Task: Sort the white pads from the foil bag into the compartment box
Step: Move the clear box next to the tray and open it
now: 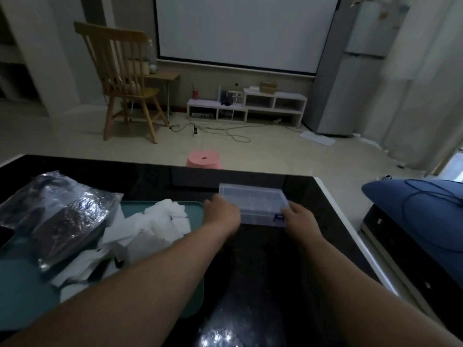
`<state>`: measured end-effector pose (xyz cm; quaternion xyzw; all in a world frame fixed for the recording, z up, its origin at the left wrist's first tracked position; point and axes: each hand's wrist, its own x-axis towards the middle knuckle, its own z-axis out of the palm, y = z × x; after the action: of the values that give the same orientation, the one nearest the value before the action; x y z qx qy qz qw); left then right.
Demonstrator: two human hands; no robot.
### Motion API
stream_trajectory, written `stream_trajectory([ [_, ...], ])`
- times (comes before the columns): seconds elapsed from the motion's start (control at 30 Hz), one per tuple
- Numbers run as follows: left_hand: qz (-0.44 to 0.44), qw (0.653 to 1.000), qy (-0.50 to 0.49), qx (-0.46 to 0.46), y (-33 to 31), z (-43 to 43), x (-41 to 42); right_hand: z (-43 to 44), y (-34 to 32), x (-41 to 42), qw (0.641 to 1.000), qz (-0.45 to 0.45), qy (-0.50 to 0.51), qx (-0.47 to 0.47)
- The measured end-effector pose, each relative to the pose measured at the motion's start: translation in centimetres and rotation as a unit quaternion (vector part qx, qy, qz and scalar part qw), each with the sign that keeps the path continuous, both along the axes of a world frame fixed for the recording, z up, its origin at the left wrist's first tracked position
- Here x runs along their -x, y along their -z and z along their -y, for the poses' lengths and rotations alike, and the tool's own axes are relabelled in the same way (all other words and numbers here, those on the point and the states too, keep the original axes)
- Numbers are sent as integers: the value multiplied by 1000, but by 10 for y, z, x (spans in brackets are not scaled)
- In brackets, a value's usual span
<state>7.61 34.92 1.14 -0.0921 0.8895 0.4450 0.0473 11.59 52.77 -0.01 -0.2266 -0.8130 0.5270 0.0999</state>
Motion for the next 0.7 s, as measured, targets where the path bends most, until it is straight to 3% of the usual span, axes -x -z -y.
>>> stream_trajectory([
  [0.4, -7, 998, -40, -37, 4, 1, -122, 33, 8, -96, 992, 63, 37, 104],
  [0.57, 42, 999, -27, -18, 15, -7, -135, 24, 3, -115, 997, 68, -13, 38],
  [0.7, 30, 999, 21, 34, 18, 2, -137, 12, -6, -130, 994, 72, -83, -29],
])
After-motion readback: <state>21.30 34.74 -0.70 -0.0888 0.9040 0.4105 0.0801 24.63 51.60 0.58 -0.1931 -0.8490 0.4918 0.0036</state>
